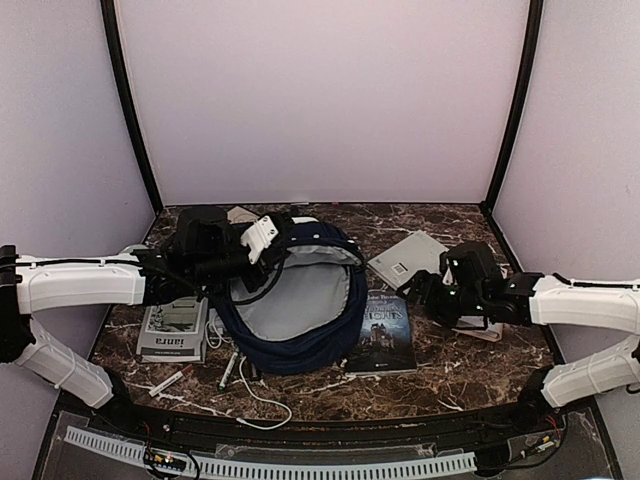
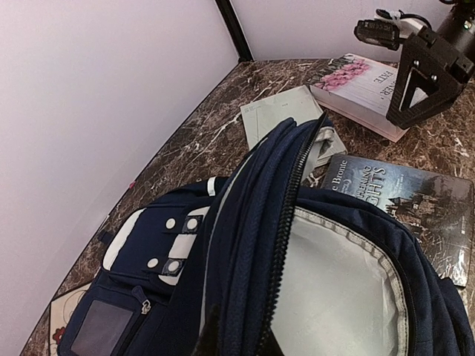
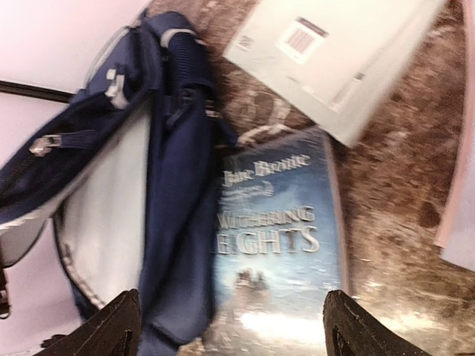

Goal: Pack the student bag
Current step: Move the book to the center of the board, then adjust the book at the center of the board.

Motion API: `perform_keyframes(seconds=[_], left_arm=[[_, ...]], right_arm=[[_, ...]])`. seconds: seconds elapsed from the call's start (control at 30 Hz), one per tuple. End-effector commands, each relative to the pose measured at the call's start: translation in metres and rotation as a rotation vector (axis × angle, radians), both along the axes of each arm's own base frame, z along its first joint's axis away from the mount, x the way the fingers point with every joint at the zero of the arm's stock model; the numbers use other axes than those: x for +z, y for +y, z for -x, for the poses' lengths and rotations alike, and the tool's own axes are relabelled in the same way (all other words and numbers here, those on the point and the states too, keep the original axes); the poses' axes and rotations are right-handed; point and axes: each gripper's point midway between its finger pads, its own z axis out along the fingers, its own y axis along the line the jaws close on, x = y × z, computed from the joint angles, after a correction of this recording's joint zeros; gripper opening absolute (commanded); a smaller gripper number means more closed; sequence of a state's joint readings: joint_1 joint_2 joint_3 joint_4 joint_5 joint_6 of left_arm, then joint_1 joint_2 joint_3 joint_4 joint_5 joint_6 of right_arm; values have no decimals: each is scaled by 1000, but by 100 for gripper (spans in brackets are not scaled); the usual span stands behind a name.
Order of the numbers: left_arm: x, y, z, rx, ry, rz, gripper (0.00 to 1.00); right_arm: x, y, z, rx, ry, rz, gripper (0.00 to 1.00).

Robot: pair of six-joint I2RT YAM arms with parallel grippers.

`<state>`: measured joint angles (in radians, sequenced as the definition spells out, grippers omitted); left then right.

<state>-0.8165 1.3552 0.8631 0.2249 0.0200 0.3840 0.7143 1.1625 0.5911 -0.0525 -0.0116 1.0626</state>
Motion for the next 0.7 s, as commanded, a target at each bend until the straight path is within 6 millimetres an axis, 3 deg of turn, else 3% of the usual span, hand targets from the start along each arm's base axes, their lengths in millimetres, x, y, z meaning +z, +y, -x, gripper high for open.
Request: perform_keyframes(seconds=[0.0,0.13,0.27,0.37,0.5,0.67], left_arm=[[29,-10,3,-30,-24,73,0],[28,-10,2,-25,-17,62,0],[29,-10,2,-21,-10,61,0],[27,-11,3,-28,5,64,0],[25,-15,5,-42,26,75,0],[23,-18,8,-61,51,89,0]], right_arm=[[-62,-54,31,-41,186,335,85],[-86,-48,38,23,255,375,85],[-102,-10,40,170,316,285,81],[-101,20,42,252,333,159,80],[-66,61,32,310,254,-101,80],[-12,87,11,329,118,-272,78]])
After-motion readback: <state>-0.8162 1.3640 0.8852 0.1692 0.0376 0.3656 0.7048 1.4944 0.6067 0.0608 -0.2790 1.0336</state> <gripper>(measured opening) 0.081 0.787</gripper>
